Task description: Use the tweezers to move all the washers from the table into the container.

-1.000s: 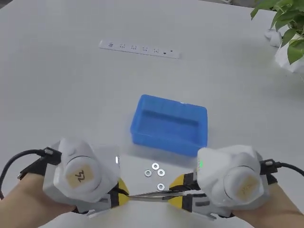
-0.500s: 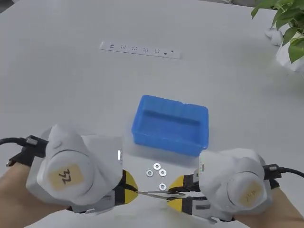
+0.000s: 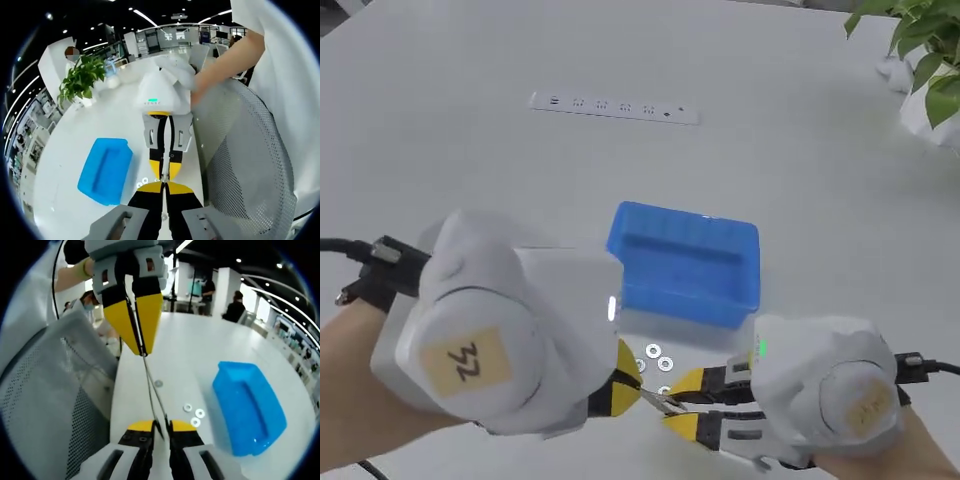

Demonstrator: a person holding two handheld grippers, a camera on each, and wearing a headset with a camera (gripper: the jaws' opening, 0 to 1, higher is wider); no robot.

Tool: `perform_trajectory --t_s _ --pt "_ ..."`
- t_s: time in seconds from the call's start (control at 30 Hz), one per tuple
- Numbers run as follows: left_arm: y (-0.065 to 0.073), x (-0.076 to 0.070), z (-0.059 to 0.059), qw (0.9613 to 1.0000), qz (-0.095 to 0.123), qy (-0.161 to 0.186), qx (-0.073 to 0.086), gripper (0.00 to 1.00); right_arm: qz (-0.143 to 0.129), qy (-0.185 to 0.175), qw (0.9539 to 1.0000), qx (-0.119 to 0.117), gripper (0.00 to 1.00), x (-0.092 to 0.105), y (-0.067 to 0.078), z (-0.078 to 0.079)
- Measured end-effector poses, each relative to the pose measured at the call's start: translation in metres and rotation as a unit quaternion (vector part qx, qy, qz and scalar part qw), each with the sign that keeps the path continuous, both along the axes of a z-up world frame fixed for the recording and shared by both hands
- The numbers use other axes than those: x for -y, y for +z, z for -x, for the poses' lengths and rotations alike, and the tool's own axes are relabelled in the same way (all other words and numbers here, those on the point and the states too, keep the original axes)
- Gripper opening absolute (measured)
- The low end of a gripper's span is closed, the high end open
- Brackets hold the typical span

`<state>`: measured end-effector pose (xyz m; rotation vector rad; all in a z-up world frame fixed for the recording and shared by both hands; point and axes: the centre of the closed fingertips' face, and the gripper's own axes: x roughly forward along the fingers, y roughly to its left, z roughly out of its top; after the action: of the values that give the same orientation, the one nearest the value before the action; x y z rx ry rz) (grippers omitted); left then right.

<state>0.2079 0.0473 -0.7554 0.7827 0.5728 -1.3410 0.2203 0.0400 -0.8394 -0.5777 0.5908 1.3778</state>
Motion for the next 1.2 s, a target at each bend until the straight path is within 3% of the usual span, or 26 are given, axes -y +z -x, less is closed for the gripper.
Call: perform_trajectory --t_s 0.23,0.57,0.7,0.87,1.0,1.1,1.2 --pt "0.005 0.005 -0.003 0.9999 -0.004 -0.014 0.006 0.0 -0.011 -0.009 0.9999 0.009 0.08 -0.004 0.004 -0.005" --pt "0.006 0.009 -0.014 0.9998 -0.011 -0.016 -0.002 0.0 -0.023 -0.023 0.9994 -0.01 0.08 -0.006 0.002 -0.011" --pt "0.007 0.011 -0.018 0.9996 -0.02 -0.022 0.005 0.0 -0.028 -0.027 0.9992 -0.011 0.08 -0.006 0.003 -0.013" --pt "0.008 0.015 -0.018 0.9993 -0.021 -0.032 0.002 0.0 -0.03 -0.027 0.9991 -0.01 0.08 -0.008 0.004 -0.014" --pt "0.005 0.014 -0.021 0.9993 -0.022 -0.031 -0.005 0.0 -0.031 -0.03 0.9989 -0.017 0.08 -0.009 0.002 -0.015" --pt "0.005 0.014 -0.023 0.9993 -0.01 -0.021 -0.028 0.0 -0.035 -0.033 0.9986 -0.021 0.08 -0.01 0.003 -0.016" --pt "0.004 0.012 -0.026 0.9989 -0.008 -0.022 -0.04 0.0 -0.052 -0.042 0.997 -0.039 0.12 -0.012 0.008 -0.016"
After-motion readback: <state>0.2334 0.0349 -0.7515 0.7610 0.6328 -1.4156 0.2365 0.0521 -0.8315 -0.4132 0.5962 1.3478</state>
